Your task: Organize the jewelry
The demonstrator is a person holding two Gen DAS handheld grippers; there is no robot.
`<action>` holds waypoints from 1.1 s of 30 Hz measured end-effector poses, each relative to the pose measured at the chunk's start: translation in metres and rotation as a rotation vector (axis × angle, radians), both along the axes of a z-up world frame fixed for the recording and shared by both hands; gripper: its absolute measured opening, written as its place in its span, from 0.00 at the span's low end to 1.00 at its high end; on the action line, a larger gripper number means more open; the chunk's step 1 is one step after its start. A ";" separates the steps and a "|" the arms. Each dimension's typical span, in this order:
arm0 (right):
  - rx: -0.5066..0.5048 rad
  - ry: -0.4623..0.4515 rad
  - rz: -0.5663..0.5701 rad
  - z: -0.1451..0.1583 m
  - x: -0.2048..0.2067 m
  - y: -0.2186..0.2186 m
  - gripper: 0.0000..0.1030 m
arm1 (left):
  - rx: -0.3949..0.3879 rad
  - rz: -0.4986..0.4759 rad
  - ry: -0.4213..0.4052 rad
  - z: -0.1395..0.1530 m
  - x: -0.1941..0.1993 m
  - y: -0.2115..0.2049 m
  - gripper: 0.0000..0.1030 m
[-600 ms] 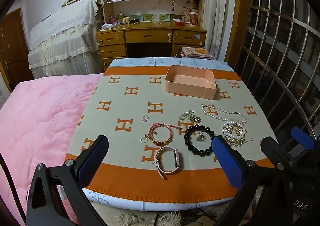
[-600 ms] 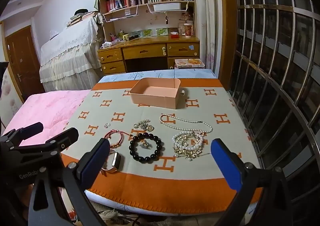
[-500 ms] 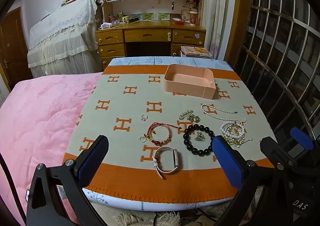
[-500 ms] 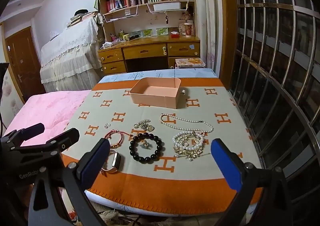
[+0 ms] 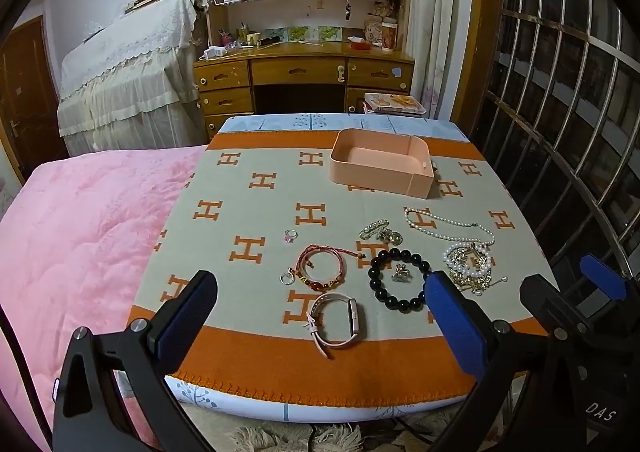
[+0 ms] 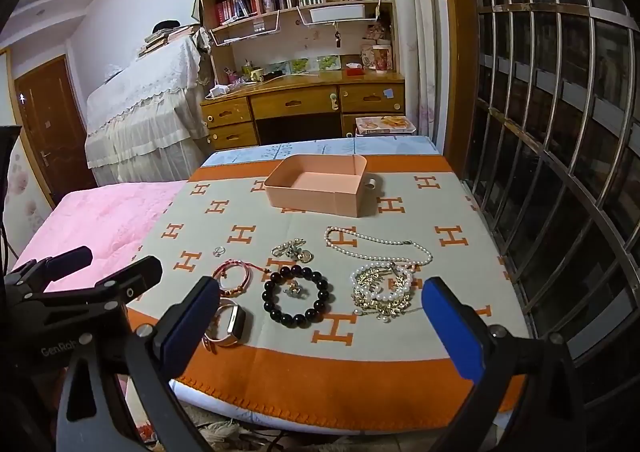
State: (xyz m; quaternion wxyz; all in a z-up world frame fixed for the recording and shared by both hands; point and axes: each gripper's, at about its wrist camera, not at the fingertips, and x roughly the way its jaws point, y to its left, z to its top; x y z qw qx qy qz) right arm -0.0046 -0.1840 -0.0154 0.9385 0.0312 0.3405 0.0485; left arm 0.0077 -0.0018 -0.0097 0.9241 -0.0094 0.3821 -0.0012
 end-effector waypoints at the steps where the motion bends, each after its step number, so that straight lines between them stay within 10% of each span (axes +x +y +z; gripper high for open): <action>1: 0.001 0.000 0.000 0.000 0.000 0.000 0.99 | 0.002 -0.002 0.001 0.005 -0.002 0.000 0.99; 33: 0.004 -0.021 0.005 0.008 -0.006 0.006 0.99 | -0.035 -0.011 -0.016 0.010 -0.013 0.001 0.99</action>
